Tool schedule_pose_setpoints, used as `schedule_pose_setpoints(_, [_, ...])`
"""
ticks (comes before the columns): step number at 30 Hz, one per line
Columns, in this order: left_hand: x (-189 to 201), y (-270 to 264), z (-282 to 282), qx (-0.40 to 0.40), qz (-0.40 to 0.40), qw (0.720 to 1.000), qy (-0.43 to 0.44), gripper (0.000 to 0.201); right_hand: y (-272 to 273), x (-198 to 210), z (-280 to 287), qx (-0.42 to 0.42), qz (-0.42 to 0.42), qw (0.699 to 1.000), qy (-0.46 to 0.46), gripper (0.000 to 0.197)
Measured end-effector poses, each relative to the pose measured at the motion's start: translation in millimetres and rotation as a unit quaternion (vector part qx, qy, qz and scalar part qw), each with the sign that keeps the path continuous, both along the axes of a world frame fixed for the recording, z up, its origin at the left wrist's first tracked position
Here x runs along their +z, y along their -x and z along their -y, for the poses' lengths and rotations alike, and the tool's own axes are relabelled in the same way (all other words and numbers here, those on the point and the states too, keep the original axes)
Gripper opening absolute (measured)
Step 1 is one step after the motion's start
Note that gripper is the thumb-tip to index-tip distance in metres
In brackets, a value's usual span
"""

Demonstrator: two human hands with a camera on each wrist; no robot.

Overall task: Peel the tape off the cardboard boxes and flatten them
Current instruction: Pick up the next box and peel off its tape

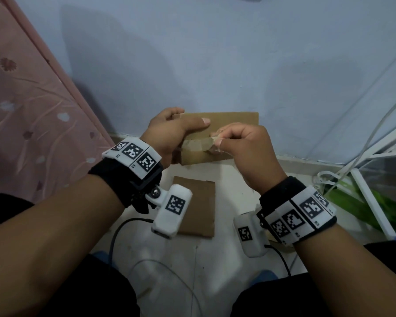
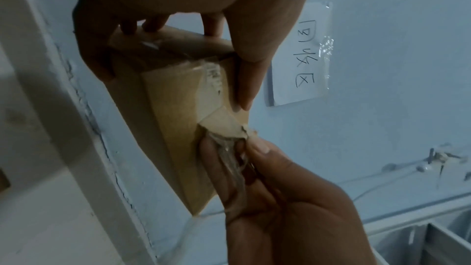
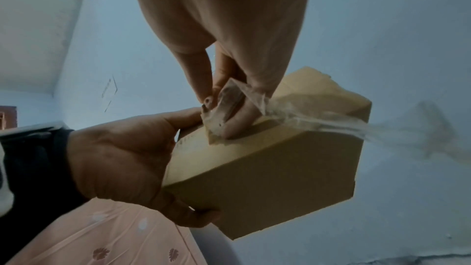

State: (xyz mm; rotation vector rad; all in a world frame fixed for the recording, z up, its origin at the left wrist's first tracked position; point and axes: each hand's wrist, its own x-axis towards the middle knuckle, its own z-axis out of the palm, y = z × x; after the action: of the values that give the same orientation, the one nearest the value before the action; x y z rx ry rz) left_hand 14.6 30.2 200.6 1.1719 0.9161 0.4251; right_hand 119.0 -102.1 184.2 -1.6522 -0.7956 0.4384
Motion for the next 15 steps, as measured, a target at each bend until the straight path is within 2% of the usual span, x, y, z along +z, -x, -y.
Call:
schedule_pose_setpoints(5, [2.0,2.1,0.9,-0.016,-0.03,0.999,-0.022,0.067,-5.7,4.6,1.2,-0.042,-0.018,0.998,0.036,0.033])
schedule_pose_setpoints(7, [1.2,3.3,0.0,-0.014,-0.034,0.999,-0.022,0.065,-13.0,1.7,0.2,-0.068,-0.014,0.996,0.056,0.027])
schedule_pose_setpoints(9, [1.0,4.4,-1.5,-0.014,-0.038,0.999,-0.023,0.064,-17.5,-1.4,-0.3,-0.086,0.014,0.993,0.077,0.009])
schedule_pose_setpoints(15, [1.7,4.9,-5.7,-0.02,-0.052,0.998,-0.019,0.062,-32.0,-5.1,3.7,-0.142,0.063,0.98,0.125,0.012])
